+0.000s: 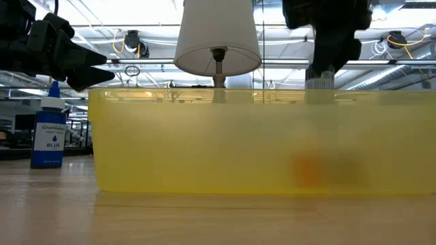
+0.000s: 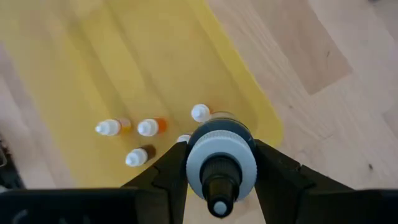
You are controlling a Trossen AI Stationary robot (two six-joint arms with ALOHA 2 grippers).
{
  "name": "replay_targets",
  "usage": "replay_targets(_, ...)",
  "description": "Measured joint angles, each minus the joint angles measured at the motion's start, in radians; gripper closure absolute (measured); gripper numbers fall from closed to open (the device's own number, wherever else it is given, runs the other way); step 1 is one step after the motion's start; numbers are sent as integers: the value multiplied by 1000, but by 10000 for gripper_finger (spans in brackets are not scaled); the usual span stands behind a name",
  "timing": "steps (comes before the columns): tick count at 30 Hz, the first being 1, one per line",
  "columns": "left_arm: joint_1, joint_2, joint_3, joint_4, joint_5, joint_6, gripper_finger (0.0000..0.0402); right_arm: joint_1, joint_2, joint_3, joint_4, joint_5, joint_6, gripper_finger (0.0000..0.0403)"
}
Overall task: Pick & Place food coloring
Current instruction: Put the large blue food coloring bottle into the transparent bin
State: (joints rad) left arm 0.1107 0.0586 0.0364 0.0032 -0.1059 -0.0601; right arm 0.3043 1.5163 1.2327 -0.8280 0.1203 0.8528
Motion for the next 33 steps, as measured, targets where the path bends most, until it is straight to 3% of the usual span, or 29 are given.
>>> replay_targets(20,0,0,0,0,0,0,36,-22,91,1,11,-21,-49,267)
replay_targets(31,0,0,0,0,0,0,36,-55,170,2,19,-97,-67,267)
replay_targets(33,0,0,0,0,0,0,36,-62,165,1,15,-98,-54,251)
